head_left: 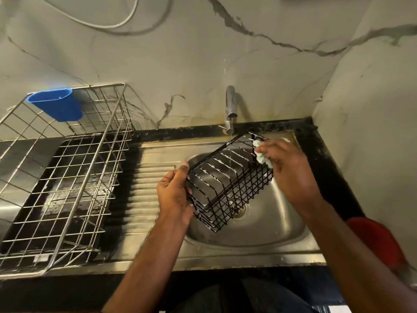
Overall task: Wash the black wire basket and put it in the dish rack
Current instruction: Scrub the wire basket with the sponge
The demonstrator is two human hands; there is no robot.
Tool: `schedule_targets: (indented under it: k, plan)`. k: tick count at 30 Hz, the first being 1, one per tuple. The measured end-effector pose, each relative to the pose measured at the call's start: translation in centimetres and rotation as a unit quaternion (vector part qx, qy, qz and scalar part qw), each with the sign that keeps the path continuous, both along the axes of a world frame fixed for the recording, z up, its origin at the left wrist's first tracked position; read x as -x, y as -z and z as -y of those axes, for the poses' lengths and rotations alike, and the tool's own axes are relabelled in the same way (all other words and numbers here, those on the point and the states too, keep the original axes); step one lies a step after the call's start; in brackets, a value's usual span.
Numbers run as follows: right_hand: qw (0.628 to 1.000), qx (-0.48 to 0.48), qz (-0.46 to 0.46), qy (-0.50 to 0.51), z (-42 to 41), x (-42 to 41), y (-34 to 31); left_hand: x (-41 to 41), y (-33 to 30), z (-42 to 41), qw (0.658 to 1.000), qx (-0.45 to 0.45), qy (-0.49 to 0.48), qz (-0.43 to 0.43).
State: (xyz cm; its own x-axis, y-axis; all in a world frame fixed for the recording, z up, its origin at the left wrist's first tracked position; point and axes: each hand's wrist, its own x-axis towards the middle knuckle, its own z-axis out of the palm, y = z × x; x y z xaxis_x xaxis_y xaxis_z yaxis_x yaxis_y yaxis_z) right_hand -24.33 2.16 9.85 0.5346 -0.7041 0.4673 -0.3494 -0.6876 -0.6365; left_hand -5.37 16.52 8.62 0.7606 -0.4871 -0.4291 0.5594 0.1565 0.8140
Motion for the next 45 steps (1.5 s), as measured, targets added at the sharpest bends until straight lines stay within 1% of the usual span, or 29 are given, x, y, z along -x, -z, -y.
schedule_targets:
  k: [1, 2, 5, 7, 9, 10, 12, 13, 16, 17, 19, 20, 21, 24, 26, 28, 29, 31, 34, 36, 38, 40, 43, 45]
  plan:
    - [1.000, 0.027, -0.012, -0.002, -0.6, -0.1, 0.5, -0.1, 0.0, 0.0, 1.000, -0.002, -0.005, -0.008]
    - [0.999, 0.034, -0.009, 0.001, -0.9, 0.0, 0.9, -0.1, 0.0, 0.0, 1.000, -0.005, -0.008, -0.016]
    - [0.996, -0.035, 0.042, 0.072, -0.1, 0.6, 1.4, 0.0, 0.2, -0.1, 0.999, -0.017, -0.007, -0.041]
    - [0.988, -0.046, 0.063, 0.134, 0.3, 1.0, 1.5, 0.0, 0.3, -0.2, 0.998, -0.024, -0.009, -0.056]
    - [0.979, -0.077, 0.089, 0.166, 0.4, 1.0, 1.6, 0.0, 0.4, -0.2, 0.997, -0.026, -0.011, -0.067]
    - [0.974, -0.111, 0.101, 0.172, 0.4, 1.0, 1.7, 0.0, 0.4, -0.1, 0.997, -0.026, -0.011, -0.073]
    - [0.964, -0.189, 0.110, 0.153, 0.5, 1.1, 2.1, 0.0, 0.5, 0.1, 0.996, -0.028, -0.006, -0.084]
    - [0.964, -0.211, 0.098, 0.131, 0.7, 1.1, 2.2, 0.0, 0.8, 0.1, 0.996, -0.028, 0.000, -0.085]
    - [0.969, -0.239, 0.027, 0.049, 1.8, 1.3, 2.1, 0.1, 1.7, -0.1, 0.996, -0.032, 0.008, -0.081]
    - [0.964, -0.261, 0.031, 0.029, 2.2, 1.5, 2.0, -0.1, 2.0, -0.1, 0.997, -0.033, 0.006, -0.076]
    - [0.938, -0.332, 0.096, -0.001, 2.9, 1.8, 1.5, -0.4, 2.1, -0.1, 0.997, -0.035, 0.011, -0.062]
    - [0.925, -0.357, 0.131, -0.012, 3.2, 1.8, 1.1, -0.5, 1.8, -0.1, 0.998, -0.038, 0.024, -0.053]
    - [0.919, -0.365, 0.147, -0.017, 3.4, 1.8, 0.7, -0.6, 1.6, -0.1, 0.997, -0.044, 0.046, -0.040]
    - [0.931, -0.336, 0.132, -0.051, 3.6, 1.6, 0.0, -1.0, 1.5, -0.6, 0.987, -0.054, 0.150, 0.024]
    - [0.939, -0.320, 0.102, -0.079, 3.7, 1.5, -0.5, -1.3, 1.7, -0.9, 0.972, -0.097, 0.197, 0.087]
    - [0.953, -0.279, 0.051, -0.109, 3.5, 1.2, -1.1, -1.3, 1.5, -1.1, 0.958, -0.139, 0.208, 0.141]
    - [0.961, -0.245, 0.017, -0.127, 3.3, 1.1, -1.4, -1.1, 1.5, -1.0, 0.952, -0.155, 0.209, 0.161]
    - [0.966, -0.193, -0.054, -0.164, 2.5, 0.6, -1.9, 0.0, 0.7, -0.5, 0.943, -0.171, 0.215, 0.185]
    - [0.957, -0.160, -0.138, -0.200, 1.1, -0.5, -1.8, 1.7, -0.6, 1.1, 0.939, -0.154, 0.229, 0.206]
    - [0.952, -0.140, -0.171, -0.213, 0.5, -1.0, -1.3, 2.0, -0.9, 2.2, 0.941, -0.115, 0.238, 0.211]
    - [0.950, -0.136, -0.184, -0.213, 0.0, -1.0, -0.7, 2.0, -0.6, 2.7, 0.953, -0.080, 0.221, 0.189]
    - [0.948, -0.156, -0.175, -0.215, -0.3, -0.7, -0.4, 2.1, 0.2, 2.8, 0.960, -0.063, 0.197, 0.186]
    - [0.951, -0.162, -0.170, -0.200, 0.0, 0.0, -0.4, 2.4, 1.1, 2.8, 0.959, -0.052, 0.175, 0.218]
    - [0.965, -0.151, -0.142, -0.161, 0.4, 0.3, -0.8, 2.4, 1.2, 2.8, 0.956, -0.045, 0.163, 0.241]
